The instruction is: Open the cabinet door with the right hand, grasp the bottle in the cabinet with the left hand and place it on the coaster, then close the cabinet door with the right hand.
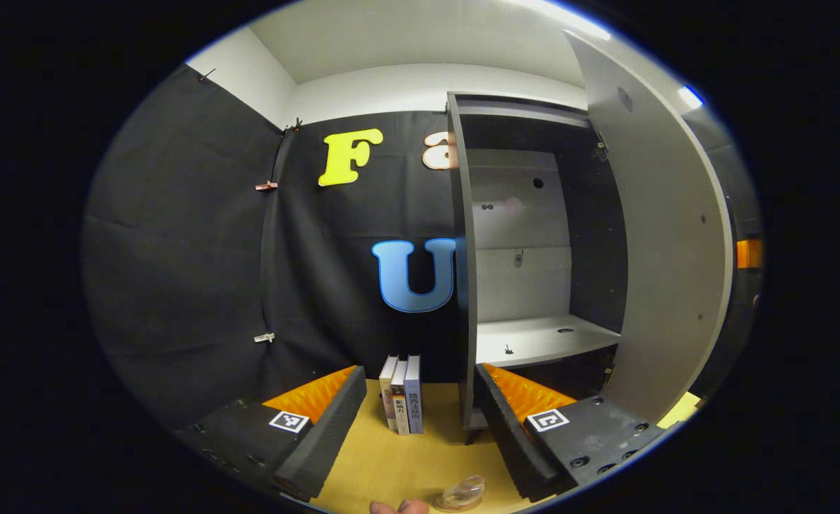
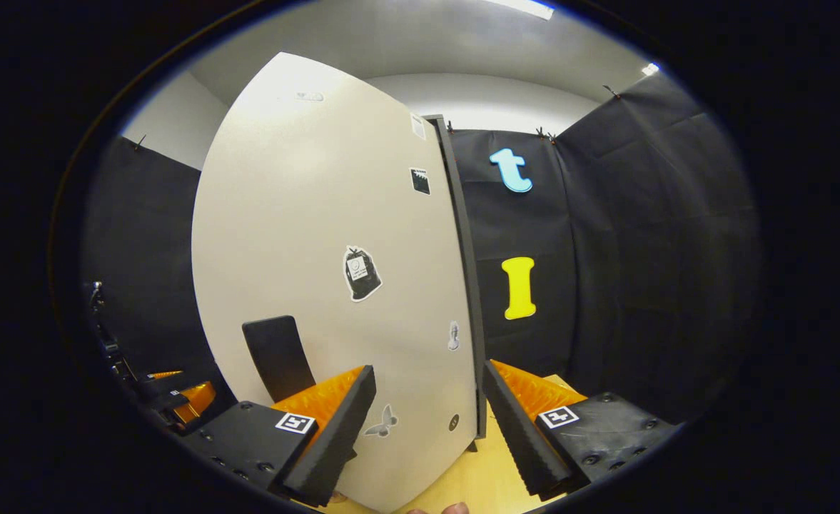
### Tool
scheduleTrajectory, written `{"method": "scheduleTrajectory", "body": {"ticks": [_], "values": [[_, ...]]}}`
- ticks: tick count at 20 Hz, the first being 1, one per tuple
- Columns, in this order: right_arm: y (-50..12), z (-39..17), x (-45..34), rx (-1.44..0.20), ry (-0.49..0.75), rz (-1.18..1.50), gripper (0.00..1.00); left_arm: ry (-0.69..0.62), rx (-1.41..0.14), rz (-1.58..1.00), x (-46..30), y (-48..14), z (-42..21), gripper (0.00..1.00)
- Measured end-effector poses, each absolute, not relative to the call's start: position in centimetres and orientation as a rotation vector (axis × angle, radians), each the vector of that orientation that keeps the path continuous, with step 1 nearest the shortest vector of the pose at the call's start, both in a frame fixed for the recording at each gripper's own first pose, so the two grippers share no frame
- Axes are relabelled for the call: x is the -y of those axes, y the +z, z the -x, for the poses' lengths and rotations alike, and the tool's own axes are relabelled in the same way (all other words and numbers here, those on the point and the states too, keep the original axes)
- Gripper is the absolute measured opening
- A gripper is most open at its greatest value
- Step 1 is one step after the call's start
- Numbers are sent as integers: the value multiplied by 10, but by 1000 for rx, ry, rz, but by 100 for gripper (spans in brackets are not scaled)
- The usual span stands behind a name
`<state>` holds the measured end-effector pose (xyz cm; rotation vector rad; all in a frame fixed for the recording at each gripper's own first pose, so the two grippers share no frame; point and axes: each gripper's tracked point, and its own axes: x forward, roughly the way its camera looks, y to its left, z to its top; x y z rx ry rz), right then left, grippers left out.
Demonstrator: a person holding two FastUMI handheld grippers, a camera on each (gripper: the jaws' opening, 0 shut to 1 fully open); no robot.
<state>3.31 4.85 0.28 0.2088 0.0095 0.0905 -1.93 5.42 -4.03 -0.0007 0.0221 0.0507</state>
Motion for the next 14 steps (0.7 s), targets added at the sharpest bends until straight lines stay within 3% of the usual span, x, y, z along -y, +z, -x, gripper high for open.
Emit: {"method": "scheduleTrajectory", "body": {"ticks": [7, 14], "values": [[-9, -54, -117, -36, 239, -204, 98, 62, -34, 0, -68, -45, 19, 95], [-9, -51, -109, -33, 211, -186, 98, 58, -32, 9, -65, -47, 17, 95]]}}
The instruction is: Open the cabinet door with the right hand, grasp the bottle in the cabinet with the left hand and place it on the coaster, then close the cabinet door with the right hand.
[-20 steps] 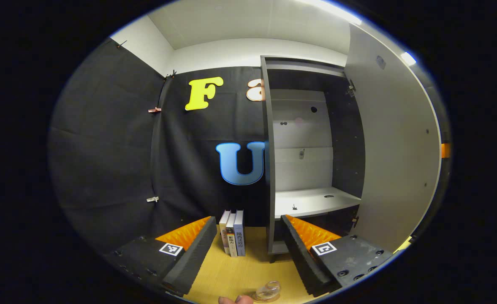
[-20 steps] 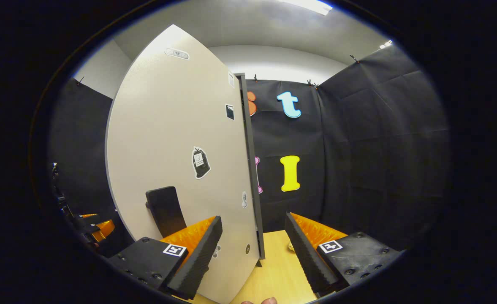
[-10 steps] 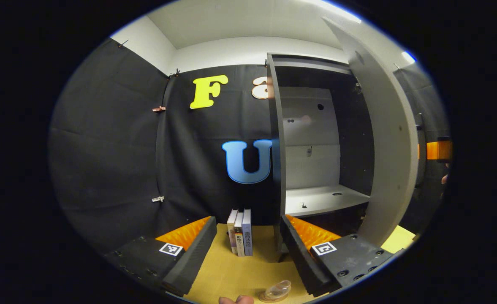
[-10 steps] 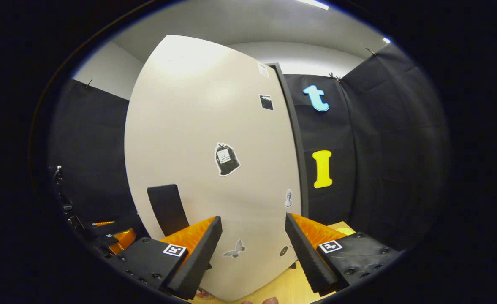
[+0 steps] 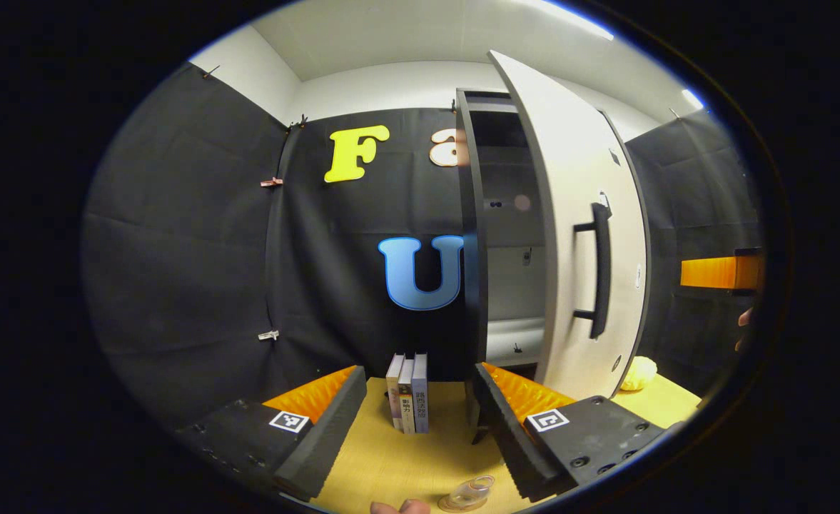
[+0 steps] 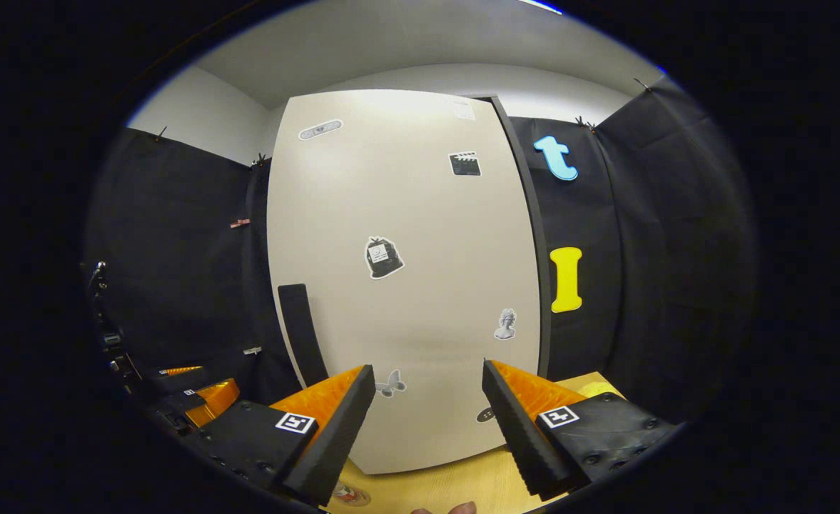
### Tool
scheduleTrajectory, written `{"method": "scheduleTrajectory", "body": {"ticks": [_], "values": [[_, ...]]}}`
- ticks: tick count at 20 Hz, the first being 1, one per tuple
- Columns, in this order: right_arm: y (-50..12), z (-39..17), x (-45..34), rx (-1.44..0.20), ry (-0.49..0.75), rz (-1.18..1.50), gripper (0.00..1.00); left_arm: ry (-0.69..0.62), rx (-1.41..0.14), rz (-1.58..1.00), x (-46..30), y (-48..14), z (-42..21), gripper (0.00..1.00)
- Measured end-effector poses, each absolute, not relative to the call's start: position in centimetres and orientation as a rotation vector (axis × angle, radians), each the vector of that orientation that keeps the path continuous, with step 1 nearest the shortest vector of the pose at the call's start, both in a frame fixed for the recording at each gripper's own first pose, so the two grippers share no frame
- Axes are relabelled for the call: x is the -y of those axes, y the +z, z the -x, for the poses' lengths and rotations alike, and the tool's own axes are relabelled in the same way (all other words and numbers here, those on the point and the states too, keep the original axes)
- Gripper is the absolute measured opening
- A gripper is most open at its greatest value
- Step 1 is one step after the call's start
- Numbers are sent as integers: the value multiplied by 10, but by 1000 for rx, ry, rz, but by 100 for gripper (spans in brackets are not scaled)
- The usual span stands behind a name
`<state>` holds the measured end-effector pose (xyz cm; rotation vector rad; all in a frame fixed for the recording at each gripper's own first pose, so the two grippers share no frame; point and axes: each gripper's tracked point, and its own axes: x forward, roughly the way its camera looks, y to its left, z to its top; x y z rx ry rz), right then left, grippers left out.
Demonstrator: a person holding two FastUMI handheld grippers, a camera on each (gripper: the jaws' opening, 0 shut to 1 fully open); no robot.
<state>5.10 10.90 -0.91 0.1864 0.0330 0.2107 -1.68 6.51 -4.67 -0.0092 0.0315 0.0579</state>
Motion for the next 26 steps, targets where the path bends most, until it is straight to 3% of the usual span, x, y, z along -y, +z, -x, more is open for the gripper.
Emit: {"method": "scheduleTrajectory", "body": {"ticks": [17, 26], "values": [[-18, -19, -43, -8, 53, -54, 98, 26, -15, -23, -28, -32, 29, 95], [-34, -4, -30, -32, 28, -15, 98, 15, 16, -35, -12, -18, 33, 95]]}}
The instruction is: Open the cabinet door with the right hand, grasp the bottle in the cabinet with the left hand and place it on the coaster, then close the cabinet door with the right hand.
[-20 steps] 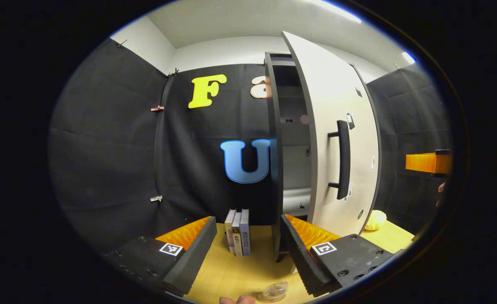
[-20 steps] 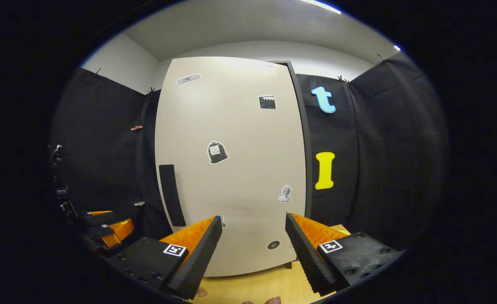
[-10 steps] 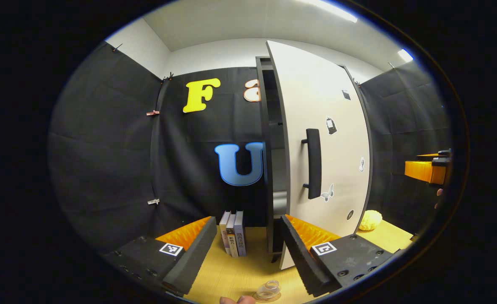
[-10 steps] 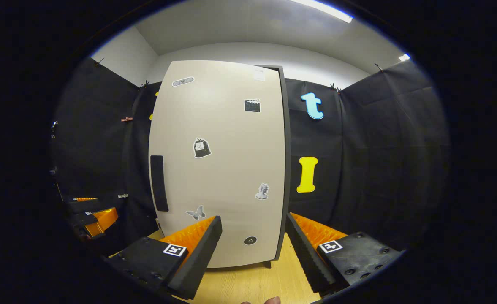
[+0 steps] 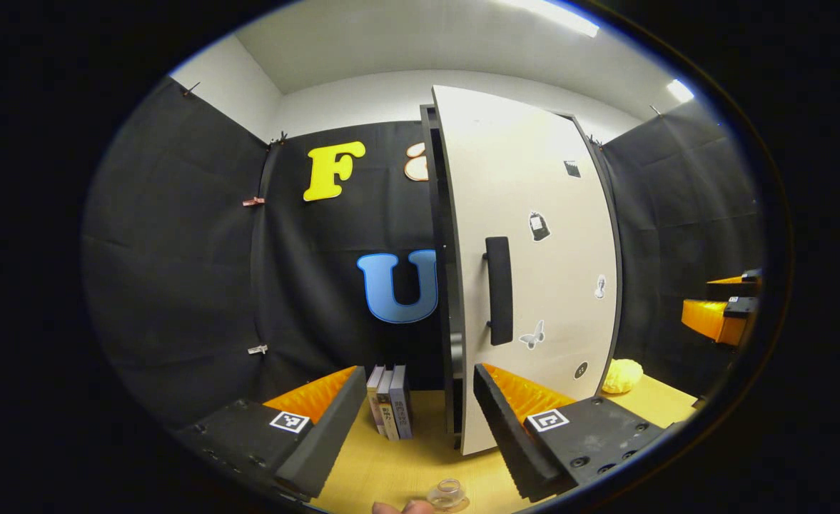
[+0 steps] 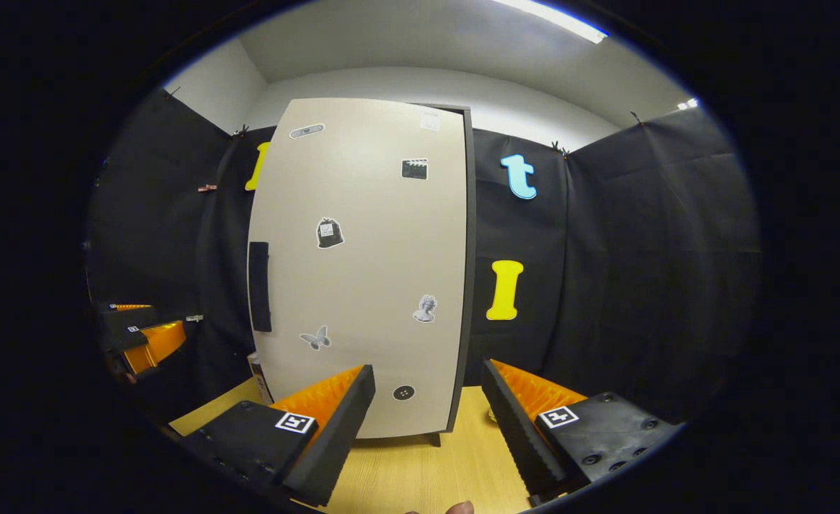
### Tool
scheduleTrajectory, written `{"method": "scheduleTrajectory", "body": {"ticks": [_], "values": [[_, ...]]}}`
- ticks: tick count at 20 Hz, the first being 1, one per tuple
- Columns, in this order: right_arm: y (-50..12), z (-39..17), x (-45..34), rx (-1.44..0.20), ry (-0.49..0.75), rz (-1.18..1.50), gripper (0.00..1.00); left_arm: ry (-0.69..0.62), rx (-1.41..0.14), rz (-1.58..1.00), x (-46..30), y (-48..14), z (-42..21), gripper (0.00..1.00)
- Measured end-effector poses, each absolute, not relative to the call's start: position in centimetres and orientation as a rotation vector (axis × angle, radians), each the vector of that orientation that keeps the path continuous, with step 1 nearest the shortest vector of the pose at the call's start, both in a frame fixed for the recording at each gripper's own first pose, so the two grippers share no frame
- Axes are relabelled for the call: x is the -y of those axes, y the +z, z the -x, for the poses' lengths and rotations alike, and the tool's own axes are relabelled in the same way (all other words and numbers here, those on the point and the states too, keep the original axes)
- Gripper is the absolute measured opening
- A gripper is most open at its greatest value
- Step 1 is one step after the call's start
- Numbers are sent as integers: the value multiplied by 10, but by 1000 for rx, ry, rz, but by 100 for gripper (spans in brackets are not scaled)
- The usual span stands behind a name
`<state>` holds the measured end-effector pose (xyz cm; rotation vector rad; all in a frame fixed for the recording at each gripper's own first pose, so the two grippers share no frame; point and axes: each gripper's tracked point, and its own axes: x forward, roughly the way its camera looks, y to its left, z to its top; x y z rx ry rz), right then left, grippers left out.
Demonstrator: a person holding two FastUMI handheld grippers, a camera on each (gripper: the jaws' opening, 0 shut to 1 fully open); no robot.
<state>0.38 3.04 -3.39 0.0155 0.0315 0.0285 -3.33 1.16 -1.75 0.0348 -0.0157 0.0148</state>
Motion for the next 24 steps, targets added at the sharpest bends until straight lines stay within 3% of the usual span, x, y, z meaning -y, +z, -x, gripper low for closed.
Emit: {"method": "scheduleTrajectory", "body": {"ticks": [24], "values": [[-32, 13, -18, -37, 37, -17, 98, 15, 17, -48, -11, -19, 37, 95]]}}
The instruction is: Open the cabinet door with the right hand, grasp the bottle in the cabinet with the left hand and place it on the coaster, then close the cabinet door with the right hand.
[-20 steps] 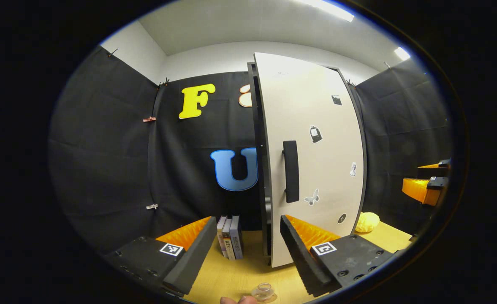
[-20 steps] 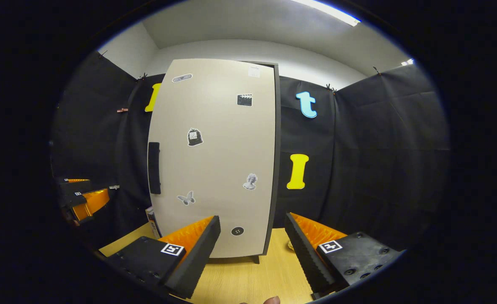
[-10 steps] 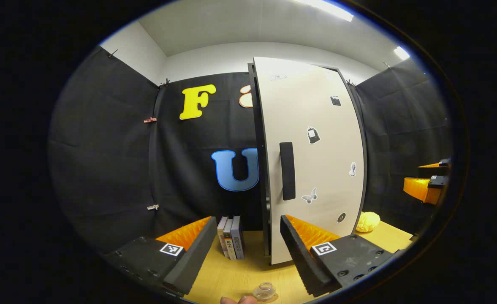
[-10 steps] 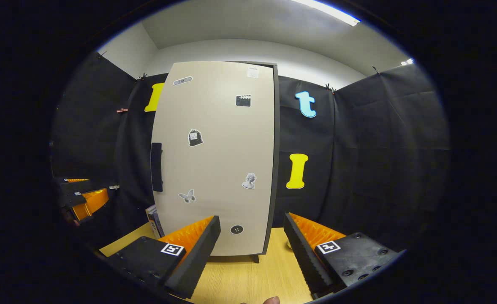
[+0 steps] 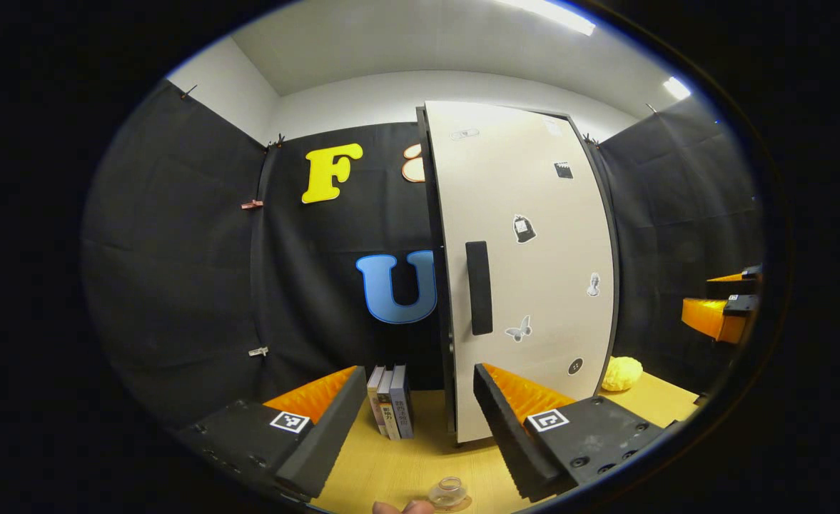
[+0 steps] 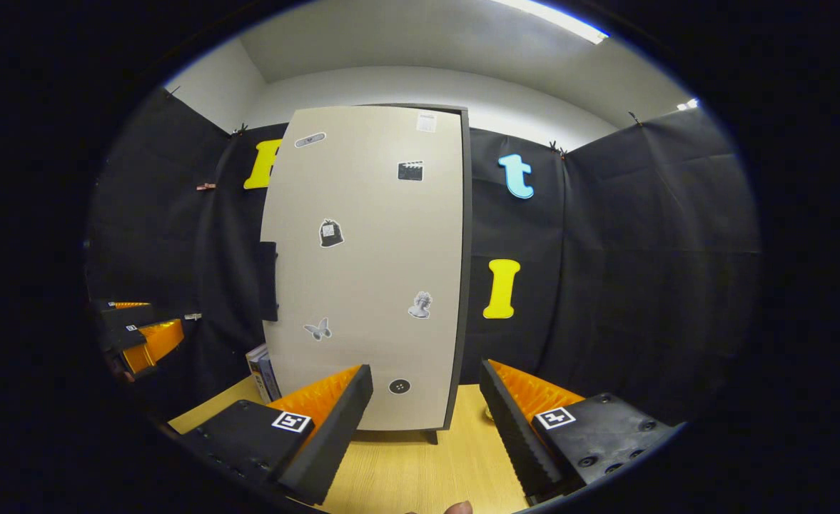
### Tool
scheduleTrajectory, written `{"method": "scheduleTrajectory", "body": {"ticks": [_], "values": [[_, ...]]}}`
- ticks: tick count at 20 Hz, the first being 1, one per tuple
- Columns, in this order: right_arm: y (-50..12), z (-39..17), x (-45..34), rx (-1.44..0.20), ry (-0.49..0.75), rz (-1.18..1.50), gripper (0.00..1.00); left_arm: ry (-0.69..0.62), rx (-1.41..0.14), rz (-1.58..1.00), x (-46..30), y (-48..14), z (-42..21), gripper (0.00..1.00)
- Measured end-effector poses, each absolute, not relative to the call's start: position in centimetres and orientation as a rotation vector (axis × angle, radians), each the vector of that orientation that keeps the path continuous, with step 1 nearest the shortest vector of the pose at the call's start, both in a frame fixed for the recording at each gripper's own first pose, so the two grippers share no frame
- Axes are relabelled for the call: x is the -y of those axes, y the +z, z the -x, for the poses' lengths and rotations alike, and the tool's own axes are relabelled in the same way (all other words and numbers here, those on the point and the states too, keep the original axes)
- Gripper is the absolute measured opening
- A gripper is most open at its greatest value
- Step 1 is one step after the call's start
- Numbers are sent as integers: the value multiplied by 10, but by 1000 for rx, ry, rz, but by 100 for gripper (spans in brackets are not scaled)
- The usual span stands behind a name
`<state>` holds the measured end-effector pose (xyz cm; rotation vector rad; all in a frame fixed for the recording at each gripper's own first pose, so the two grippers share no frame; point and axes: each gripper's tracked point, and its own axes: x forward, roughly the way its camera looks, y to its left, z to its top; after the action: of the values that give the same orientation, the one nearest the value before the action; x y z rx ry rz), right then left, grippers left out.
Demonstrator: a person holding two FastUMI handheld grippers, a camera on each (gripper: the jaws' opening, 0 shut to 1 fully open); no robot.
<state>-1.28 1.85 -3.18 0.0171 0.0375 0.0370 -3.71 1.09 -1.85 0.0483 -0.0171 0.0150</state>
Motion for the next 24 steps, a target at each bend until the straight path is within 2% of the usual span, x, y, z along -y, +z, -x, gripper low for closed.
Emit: {"method": "scheduleTrajectory", "body": {"ticks": [24], "values": [[-33, 8, -10, -37, 34, -25, 98, 13, 19, -52, -9, -21, 28, 95]]}}
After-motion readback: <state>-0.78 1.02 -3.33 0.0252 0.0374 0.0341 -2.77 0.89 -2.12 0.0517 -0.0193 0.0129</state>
